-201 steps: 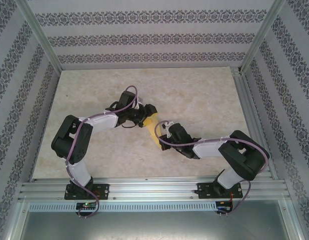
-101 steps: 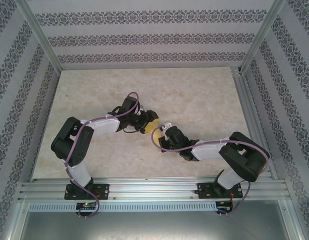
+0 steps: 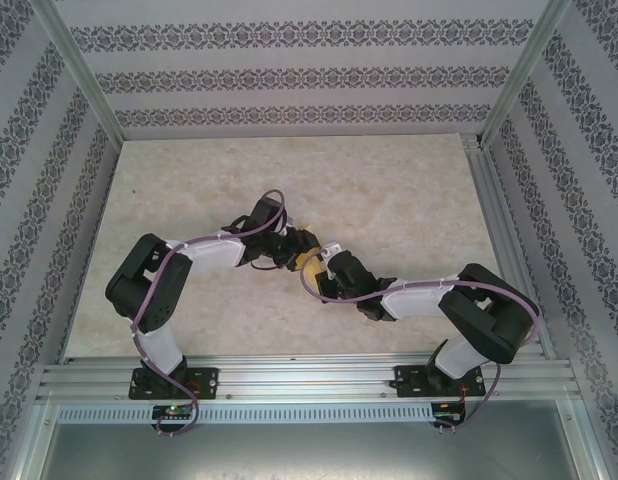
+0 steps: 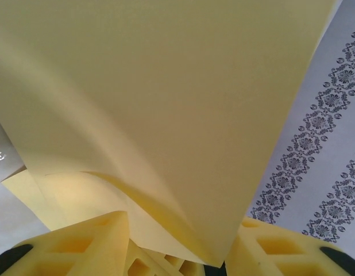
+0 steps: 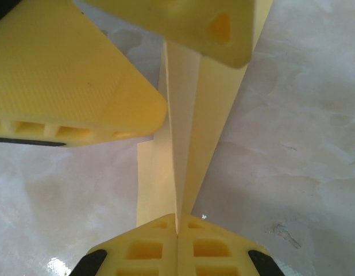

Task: Fold a paper plane with a square sheet of paper (pick it up from the middle)
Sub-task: Fold the wing for the fifth time at the center of the table.

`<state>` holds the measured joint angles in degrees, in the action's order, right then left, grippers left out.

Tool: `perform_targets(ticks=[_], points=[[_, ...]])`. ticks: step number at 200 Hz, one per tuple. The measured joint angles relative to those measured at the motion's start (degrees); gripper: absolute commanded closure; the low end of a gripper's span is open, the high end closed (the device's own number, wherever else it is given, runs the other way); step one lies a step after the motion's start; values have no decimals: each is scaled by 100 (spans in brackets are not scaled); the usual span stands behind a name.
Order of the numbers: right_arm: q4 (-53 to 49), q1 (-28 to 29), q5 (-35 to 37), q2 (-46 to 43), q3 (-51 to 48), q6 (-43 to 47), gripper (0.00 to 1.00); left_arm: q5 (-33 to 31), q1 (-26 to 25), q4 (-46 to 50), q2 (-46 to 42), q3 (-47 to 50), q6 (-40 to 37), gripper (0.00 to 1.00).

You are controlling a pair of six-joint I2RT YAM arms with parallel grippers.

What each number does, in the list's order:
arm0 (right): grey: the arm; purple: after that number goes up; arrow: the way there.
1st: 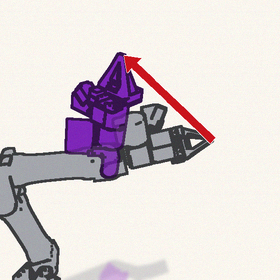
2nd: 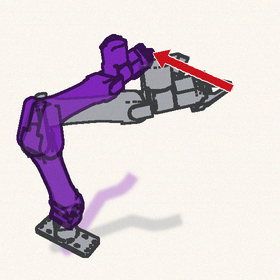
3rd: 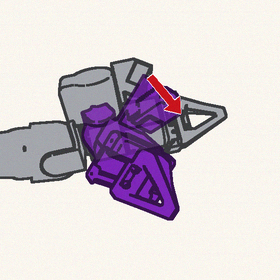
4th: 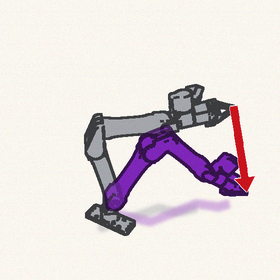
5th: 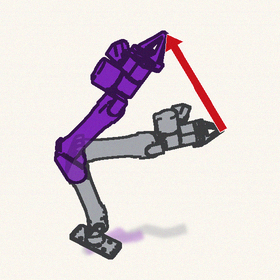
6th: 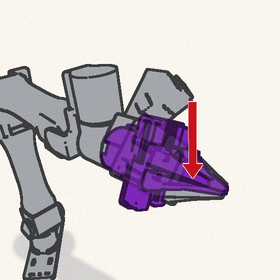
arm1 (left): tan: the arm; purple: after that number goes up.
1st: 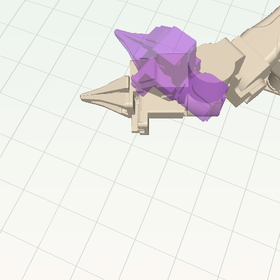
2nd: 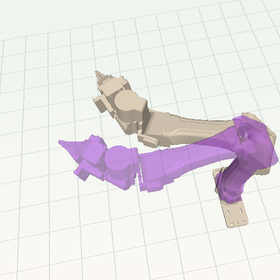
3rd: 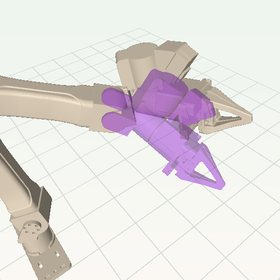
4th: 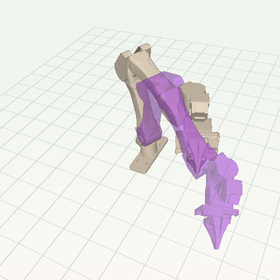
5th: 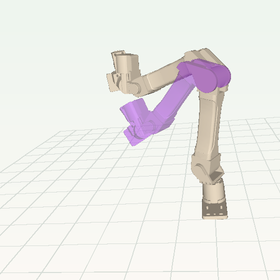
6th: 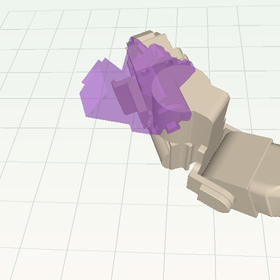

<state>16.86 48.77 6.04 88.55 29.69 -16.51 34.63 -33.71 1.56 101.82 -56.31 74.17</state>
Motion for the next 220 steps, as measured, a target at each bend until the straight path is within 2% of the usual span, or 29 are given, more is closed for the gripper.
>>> perform_targets(ticks=[78, 117, 133, 154, 166, 189, 220], points=[[-109, 37, 149, 24, 61, 20, 100, 0, -24, 452, 11, -90, -186, 63], [-116, 37, 166, 63, 70, 20, 100, -2, -74, 549, 190, -186, -229, 74], [-151, 37, 166, 66, 70, 20, 99, -15, -90, 636, 256, -221, -330, 89], [-188, 37, 164, 76, 76, 17, 95, -66, -92, 831, 289, -341, -448, 91], [-195, 37, 166, 76, 98, 15, 84, -81, -92, 933, 295, -435, -533, 94], [-238, 37, 144, 70, 133, -35, 74, -90, -81, 1003, 372, -584, -704, 98], [-501, -188, -463, -321, 90, -538, 68, -39, 0, 1078, 573, -699, -1034, 100]])
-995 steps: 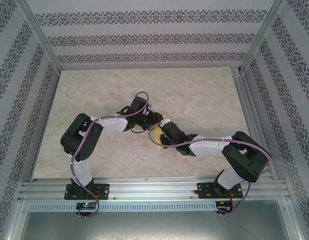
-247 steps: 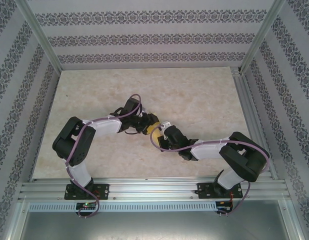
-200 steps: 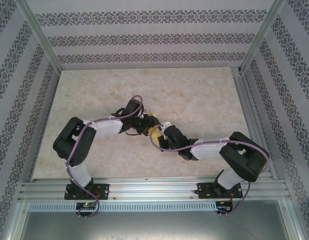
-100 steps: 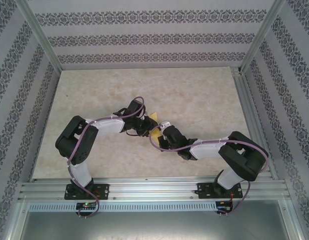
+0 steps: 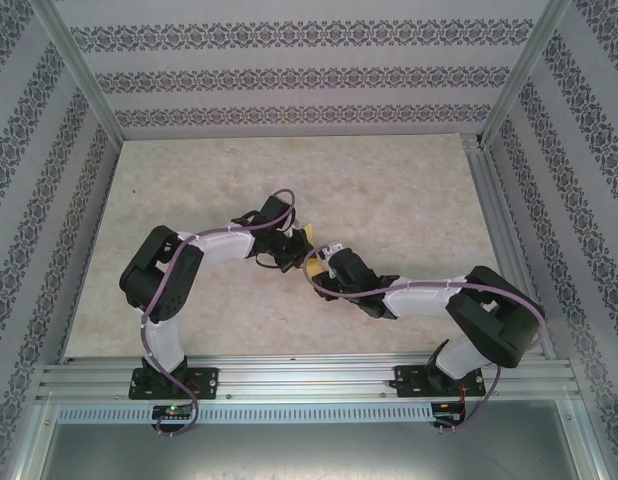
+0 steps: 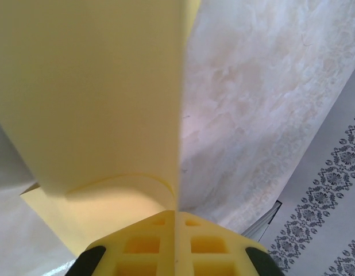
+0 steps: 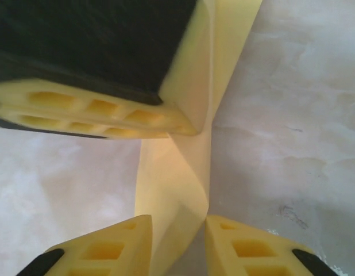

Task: Fold a paper plane with a square sheet of paper (pick it up from the middle)
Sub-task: Fold the wing for the fifth time at the center of the table.

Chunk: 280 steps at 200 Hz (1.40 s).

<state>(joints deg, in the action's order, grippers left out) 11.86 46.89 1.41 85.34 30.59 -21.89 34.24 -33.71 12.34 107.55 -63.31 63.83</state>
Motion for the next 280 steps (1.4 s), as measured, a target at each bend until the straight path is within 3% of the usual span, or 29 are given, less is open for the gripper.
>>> perform_targets(ticks=[44, 90, 133, 170, 231, 280], points=[[426, -1060, -1410, -562, -387, -1034, 75, 225, 247, 127, 129, -98, -476, 100], [520, -1252, -2129, -125, -358, -1574, 70, 643, 376, 13, 175, -125, -636, 100], [688, -1241, -2262, 234, -175, -1705, 64, 925, 424, -389, 177, -72, -481, 100], [820, -1123, -2249, 586, 39, -1729, 66, 990, 446, -470, 177, -66, -409, 100], [603, -1014, -1947, 678, 155, -1375, 93, 1036, 468, -573, 221, -37, -334, 100], [179, -986, -1751, 680, 317, -767, 97, 1095, 520, -568, 267, -24, -334, 100]])
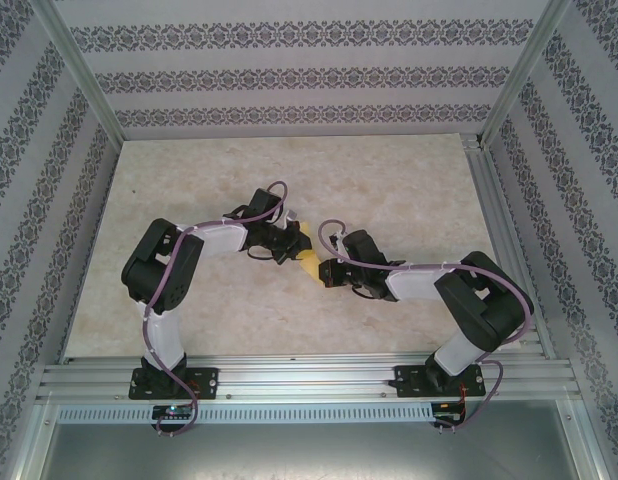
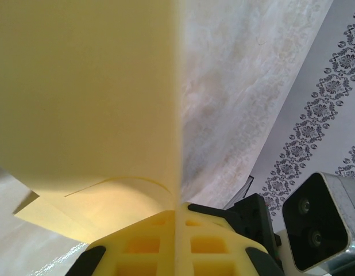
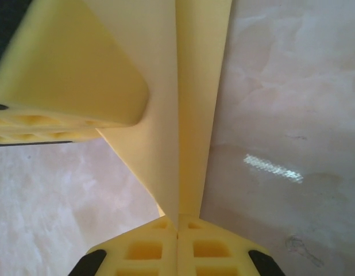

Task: Fold a paper plane with a square sheet of paper (pick it up from the middle)
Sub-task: Fold the wing for the fifth time at the center of the table.

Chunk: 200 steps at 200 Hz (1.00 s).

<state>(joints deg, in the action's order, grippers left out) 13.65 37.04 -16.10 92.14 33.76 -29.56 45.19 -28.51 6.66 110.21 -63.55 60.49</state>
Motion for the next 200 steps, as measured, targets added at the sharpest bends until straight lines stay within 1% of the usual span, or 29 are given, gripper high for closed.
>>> perform_targets(ticks=[17, 26, 43, 60, 83, 93, 104, 111, 117, 126, 135, 140, 150, 160, 170, 176, 190, 200], points=[[-179, 11, 81, 9, 87, 240, 96, 2, 0, -2, 31, 0, -2, 100], [-291, 37, 131, 39, 142, 367, 92, 0, 0, -2, 57, 0, -4, 100], [-501, 83, 214, 144, 269, 584, 89, 4, 2, 9, 131, -13, -22, 100], [-706, 144, 341, 212, 385, 802, 78, 20, 2, 44, 227, -70, -61, 100], [-940, 203, 492, 223, 474, 997, 78, 46, 37, 74, 295, -114, -125, 100], [-992, 238, 562, 223, 496, 1049, 84, 61, 74, 98, 295, -125, -160, 100], [-1069, 291, 636, 223, 527, 1141, 85, 68, 118, 133, 295, -133, -197, 100], [-1115, 321, 684, 223, 546, 1174, 90, 74, 144, 160, 295, -136, -205, 100], [-1163, 350, 723, 223, 573, 1233, 92, 83, 160, 184, 295, -136, -221, 100], [-1241, 385, 772, 223, 625, 1274, 91, 87, 179, 210, 295, -138, -251, 100], [-1338, 417, 844, 227, 693, 1331, 85, 85, 188, 225, 295, -142, -291, 100], [-1386, 439, 872, 234, 726, 1373, 84, 85, 192, 234, 295, -149, -308, 100], [-1506, 474, 931, 267, 809, 1436, 85, 85, 192, 243, 295, -162, -332, 100], [-1613, 498, 994, 304, 879, 1484, 84, 85, 195, 243, 295, -166, -352, 100], [-1709, 498, 1056, 321, 927, 1541, 88, 85, 195, 254, 297, -166, -367, 100], [-1755, 498, 1082, 323, 940, 1580, 89, 85, 195, 260, 297, -166, -376, 100], [-1840, 498, 1152, 323, 970, 1615, 81, 85, 195, 269, 306, -166, -409, 100], [-1886, 496, 1180, 321, 977, 1665, 77, 87, 199, 278, 317, -166, -439, 100]])
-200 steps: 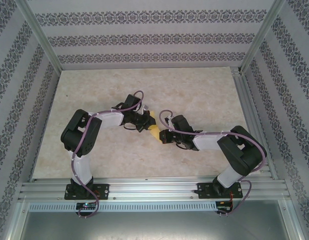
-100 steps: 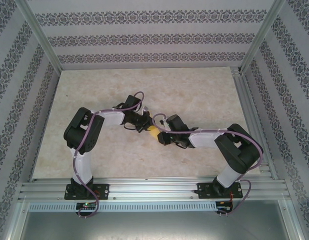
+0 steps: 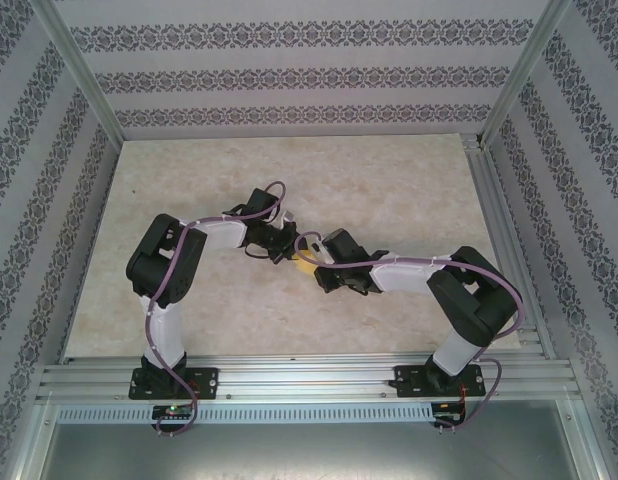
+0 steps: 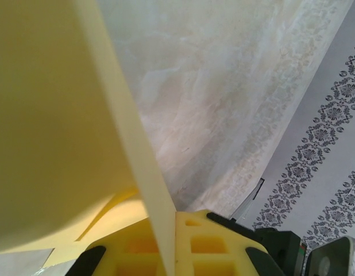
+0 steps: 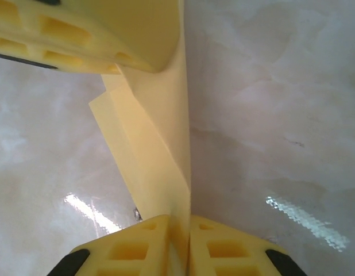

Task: Fold a paper plane with a square sheet of paper (pick it up from the middle)
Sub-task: Fold the wing for the fifth time at the center of the table.

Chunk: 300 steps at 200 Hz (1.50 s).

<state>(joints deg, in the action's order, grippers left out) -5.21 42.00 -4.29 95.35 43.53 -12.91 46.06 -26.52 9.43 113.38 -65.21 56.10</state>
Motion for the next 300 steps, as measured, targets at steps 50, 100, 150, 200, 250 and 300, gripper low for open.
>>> perform_targets(ticks=[50, 100, 150, 200, 250, 300], points=[[127, -334, -522, -535, -190, -503, 72, 22, 94, 127, 11, 0, -201, 100], [1169, -859, -1502, -861, -605, -1823, 82, 42, 140, 232, 11, 0, -448, 100], [2103, -968, -2140, -352, -699, -3075, 90, 162, 214, 444, 11, 0, -798, 100], [1705, -905, -2146, -262, -686, -2927, 78, 212, 280, 511, 11, 0, -920, 100], [734, -817, -1580, -664, -597, -920, 76, 251, 289, 529, 11, 0, -960, 100], [107, -444, -1150, -369, -57, 688, 76, 258, 289, 551, 33, -24, -960, 100]])
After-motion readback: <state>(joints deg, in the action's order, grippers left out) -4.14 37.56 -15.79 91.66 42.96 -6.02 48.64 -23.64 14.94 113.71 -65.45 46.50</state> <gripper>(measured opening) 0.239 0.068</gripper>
